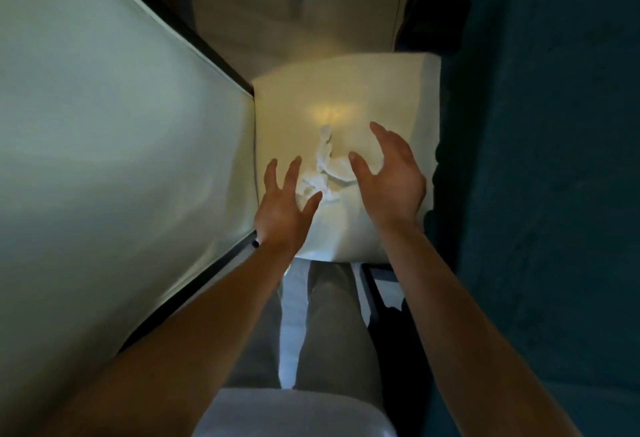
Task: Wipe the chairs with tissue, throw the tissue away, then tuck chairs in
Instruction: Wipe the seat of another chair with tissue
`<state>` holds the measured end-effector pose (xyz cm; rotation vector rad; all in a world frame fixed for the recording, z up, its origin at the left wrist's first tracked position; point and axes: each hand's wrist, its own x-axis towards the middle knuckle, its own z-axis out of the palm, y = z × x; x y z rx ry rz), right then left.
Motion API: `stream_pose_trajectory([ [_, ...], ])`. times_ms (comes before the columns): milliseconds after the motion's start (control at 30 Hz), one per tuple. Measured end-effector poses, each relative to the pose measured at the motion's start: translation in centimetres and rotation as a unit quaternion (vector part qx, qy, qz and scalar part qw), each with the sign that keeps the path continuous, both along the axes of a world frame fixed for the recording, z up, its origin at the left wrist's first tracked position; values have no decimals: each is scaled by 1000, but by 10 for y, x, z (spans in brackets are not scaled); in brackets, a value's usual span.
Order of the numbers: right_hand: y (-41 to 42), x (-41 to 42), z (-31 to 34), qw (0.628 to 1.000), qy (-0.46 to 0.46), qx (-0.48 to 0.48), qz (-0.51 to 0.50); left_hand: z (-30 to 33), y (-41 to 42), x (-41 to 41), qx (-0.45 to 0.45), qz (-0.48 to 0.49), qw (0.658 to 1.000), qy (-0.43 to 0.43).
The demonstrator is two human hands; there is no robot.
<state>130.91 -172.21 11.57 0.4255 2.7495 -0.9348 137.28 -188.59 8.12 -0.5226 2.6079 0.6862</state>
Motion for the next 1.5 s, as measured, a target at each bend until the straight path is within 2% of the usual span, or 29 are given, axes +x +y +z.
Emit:
stream_pose_trajectory([
  [133,-19,-8,-47,1000,-18,5,7,-43,-4,-12,5,14,999,-33],
  [367,-39,-25,-115,989,-102,78,74,-87,6,-28,3,20,996,-84],
  [600,-37,-47,-145,957,-158,153,187,-110,6,-41,-13,9,991,-129],
  [900,-32,-40,-153,947,-166,131,243,-117,-8,-46,38,48,993,-104],
  [1033,-32,-39,-151,959,-161,91,215,-112,-16,-46,32,29,997,-63],
  [1167,-35,-45,-142,981,-177,-6,81,-108,-26,-43,30,-29,999,2],
  [1300,-34,-51,-139,967,-247,-59,-19,-100,-35,-44,22,-53,998,-16],
  [1400,-40,-56,-111,941,-287,-156,-86,-91,-34,-45,25,-71,997,-28],
  [1500,-45,-53,-81,945,-269,-178,-63,-72,-34,-48,15,-18,999,-26],
])
